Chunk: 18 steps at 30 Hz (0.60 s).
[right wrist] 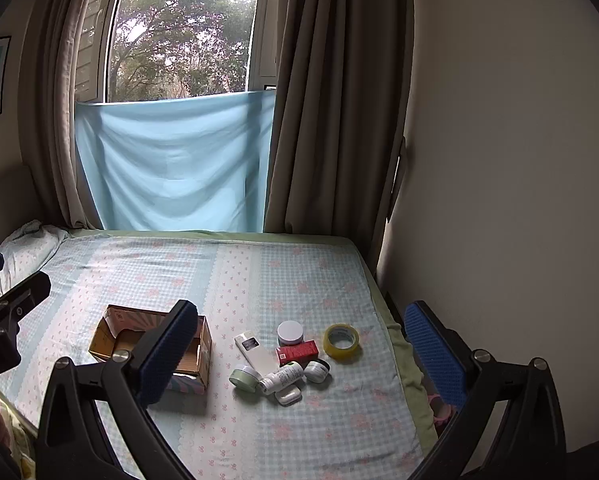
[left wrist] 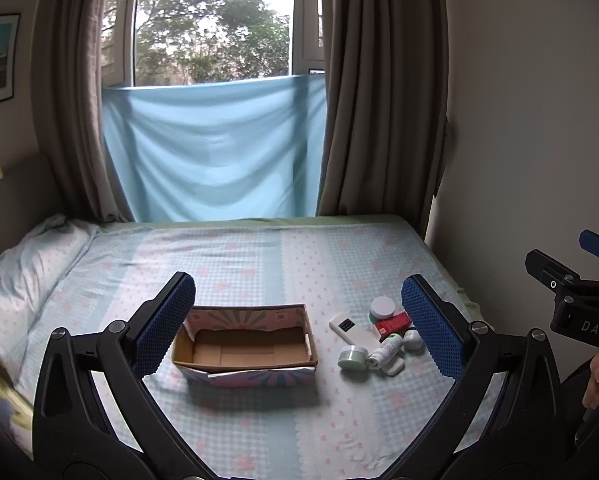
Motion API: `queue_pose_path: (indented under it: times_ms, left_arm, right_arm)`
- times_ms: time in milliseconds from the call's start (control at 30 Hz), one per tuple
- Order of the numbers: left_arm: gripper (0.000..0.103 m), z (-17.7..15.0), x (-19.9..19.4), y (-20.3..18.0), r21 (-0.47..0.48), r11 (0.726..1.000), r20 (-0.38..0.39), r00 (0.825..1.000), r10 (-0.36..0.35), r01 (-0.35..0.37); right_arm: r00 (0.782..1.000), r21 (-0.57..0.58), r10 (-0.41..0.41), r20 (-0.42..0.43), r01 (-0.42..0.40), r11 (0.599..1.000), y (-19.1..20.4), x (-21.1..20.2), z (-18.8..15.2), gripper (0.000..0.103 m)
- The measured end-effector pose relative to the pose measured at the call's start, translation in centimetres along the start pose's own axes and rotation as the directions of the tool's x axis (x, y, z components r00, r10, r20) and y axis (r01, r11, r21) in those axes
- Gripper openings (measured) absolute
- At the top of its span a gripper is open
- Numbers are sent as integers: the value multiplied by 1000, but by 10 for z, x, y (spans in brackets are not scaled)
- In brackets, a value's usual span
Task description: Organize rigid objects
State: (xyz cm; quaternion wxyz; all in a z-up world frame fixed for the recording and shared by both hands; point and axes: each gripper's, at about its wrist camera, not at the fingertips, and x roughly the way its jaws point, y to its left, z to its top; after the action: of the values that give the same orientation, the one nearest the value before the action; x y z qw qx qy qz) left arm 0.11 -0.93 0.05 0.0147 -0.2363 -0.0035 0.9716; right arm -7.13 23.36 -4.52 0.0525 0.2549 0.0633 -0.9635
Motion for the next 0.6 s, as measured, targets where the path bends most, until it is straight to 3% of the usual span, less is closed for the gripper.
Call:
queue_pose_path:
  times_ms: [600]
  left_arm:
    - [103,1,6,0,2,1000,-12,1000,3,-3]
  right_arm:
    - [1000,4,1,1,-1,1000,5,0,0,103]
